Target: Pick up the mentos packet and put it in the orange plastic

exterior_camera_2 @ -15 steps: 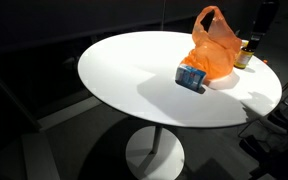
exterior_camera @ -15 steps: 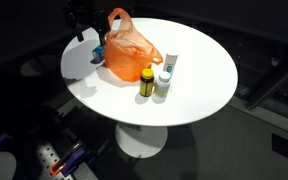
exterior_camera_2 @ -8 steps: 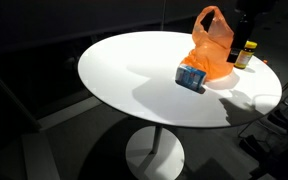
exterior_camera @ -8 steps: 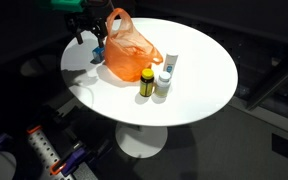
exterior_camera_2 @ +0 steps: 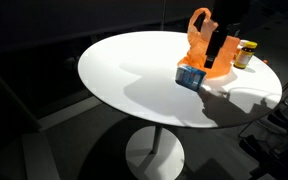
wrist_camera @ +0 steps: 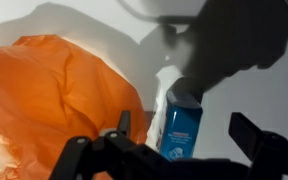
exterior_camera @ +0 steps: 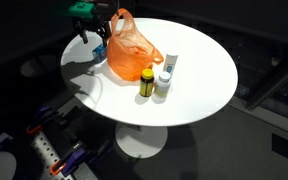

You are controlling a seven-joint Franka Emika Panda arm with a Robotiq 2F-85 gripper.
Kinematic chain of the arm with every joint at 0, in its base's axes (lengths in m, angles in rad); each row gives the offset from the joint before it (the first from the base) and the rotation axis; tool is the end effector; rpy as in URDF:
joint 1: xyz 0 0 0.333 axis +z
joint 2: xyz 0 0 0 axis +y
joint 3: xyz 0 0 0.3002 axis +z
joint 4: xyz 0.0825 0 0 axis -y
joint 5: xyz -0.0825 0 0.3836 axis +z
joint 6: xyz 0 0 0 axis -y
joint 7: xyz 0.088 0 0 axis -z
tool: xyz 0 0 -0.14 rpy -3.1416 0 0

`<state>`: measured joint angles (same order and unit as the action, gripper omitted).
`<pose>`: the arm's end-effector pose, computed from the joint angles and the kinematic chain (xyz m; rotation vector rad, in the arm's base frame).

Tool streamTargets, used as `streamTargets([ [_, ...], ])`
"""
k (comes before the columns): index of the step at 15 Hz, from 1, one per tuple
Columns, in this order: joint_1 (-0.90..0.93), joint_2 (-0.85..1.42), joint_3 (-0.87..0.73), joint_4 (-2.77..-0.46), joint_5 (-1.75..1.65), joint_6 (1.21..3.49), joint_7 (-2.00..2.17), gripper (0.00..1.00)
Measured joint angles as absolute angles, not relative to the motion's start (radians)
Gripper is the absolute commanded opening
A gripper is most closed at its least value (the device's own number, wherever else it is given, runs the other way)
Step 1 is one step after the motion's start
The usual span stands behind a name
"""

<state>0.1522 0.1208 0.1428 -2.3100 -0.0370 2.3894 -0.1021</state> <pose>0.4910 0.1491 0.2413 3.0596 0.6584 -0.0611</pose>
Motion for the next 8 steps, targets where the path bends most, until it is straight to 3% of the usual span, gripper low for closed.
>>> streamTargets([
  [8, 0.162, 0.127, 0.148, -2.309, -0.053, 2.403, -0.099, 1.00],
])
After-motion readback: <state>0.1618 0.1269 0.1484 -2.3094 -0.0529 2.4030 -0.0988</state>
